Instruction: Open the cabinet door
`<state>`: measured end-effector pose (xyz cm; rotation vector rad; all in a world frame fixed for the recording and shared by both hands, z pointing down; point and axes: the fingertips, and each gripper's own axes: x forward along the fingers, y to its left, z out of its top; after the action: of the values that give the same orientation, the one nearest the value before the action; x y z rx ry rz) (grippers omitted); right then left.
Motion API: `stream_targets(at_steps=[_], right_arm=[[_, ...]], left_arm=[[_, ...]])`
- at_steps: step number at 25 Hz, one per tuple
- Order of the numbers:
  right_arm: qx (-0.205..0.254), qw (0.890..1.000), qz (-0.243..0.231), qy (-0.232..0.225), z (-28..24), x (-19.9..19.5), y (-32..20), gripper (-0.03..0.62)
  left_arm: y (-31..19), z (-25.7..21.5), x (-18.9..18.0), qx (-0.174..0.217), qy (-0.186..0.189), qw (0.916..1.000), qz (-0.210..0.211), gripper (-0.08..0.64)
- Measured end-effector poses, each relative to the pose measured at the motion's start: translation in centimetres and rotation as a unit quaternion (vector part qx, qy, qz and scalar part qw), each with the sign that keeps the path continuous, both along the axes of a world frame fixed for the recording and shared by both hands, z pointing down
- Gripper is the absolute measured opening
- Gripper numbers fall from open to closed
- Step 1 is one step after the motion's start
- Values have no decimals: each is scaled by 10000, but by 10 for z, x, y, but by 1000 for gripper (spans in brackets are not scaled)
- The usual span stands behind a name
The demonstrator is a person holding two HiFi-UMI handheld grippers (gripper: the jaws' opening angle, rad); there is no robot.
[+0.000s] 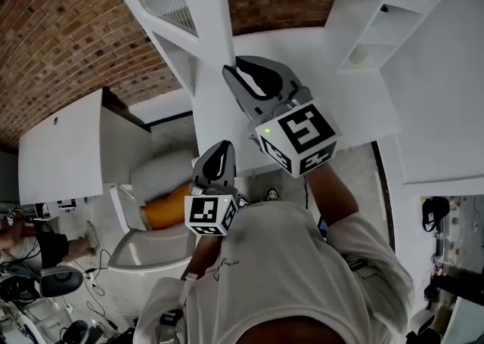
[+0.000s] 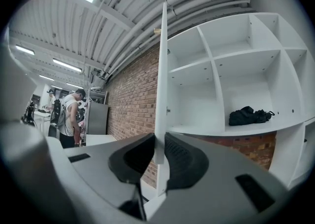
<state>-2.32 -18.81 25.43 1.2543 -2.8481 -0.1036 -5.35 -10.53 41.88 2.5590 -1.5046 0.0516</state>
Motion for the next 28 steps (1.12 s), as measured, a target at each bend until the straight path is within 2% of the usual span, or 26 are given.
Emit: stream_targets(at_steps=[8,28], right_arm=[[55,9998,-202,29,0,-12,8,74],[93,9966,-795,-211,0,-37,35,74]], left_arm=[[-5,3,9,-58,11,9999,119,28],[7,5,0,-97,5,9999,-107,28]])
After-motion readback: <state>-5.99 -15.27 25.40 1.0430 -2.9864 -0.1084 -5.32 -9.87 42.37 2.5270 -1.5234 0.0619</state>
